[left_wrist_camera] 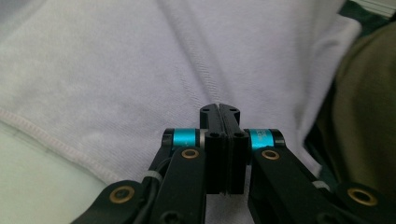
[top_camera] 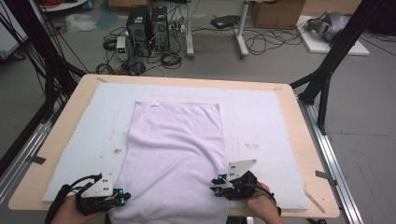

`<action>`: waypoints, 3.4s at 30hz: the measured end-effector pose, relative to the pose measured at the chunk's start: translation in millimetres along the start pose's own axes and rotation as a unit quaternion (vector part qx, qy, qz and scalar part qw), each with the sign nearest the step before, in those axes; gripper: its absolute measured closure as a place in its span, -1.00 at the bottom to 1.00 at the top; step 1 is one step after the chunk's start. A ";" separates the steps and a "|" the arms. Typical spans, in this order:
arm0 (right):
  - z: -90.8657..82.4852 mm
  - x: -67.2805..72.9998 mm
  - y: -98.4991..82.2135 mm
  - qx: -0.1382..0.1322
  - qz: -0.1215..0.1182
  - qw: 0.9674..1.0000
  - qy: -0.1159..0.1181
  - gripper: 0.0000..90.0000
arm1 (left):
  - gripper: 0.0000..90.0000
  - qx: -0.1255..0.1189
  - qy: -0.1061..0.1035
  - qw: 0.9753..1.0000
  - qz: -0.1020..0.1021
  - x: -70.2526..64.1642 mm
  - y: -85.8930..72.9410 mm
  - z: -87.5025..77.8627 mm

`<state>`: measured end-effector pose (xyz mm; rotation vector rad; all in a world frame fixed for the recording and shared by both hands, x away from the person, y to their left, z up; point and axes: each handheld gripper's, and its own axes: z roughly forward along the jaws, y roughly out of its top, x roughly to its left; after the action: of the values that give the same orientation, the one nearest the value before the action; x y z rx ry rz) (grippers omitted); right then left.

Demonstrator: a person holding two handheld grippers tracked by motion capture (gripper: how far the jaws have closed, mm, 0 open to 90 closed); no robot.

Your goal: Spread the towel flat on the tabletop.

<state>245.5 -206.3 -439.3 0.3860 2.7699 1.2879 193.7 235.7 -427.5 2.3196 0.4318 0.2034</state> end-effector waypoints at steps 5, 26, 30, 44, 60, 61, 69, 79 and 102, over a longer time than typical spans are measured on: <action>11.4 0.6 13.7 -0.007 -0.005 1.000 -0.001 0.31 | 0.30 -0.021 0.024 0.999 -0.033 19.2 12.3 10.2; 17.1 5.5 13.7 0.012 -0.023 0.999 0.046 0.53 | 0.37 0.006 0.017 0.999 -0.033 19.8 1.0 15.2; 18.9 12.0 7.6 0.025 -0.032 0.997 0.062 0.63 | 0.53 0.007 0.016 0.999 -0.029 16.4 -2.7 10.3; -0.7 -16.2 10.9 -0.041 0.021 0.999 -0.004 0.29 | 0.22 -0.065 0.053 0.994 -0.064 50.8 17.2 13.2; -10.8 -67.4 8.7 -0.059 0.083 0.992 -0.077 -0.16 | 0.00 -0.095 0.101 0.985 -0.106 97.9 34.6 27.8; -11.4 -69.1 9.7 -0.059 0.086 0.991 -0.081 -0.19 | -0.01 -0.097 0.102 0.984 -0.108 99.9 35.6 28.5; -15.0 -86.9 13.4 -0.078 0.098 0.987 -0.096 -0.32 | -0.08 -0.100 0.108 0.983 -0.111 107.5 36.9 32.4; -15.1 -92.2 16.8 -0.081 0.111 0.985 -0.104 -0.42 | -0.11 -0.102 0.108 0.982 -0.114 108.1 34.3 29.6; -9.7 -87.8 19.5 -0.066 0.110 0.986 -0.110 -0.54 | -0.13 -0.108 0.103 0.982 -0.112 109.1 32.1 27.3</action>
<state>332.6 -223.6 -422.4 0.7897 2.5004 1.3688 310.5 236.6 -422.0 2.0259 0.7340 0.3634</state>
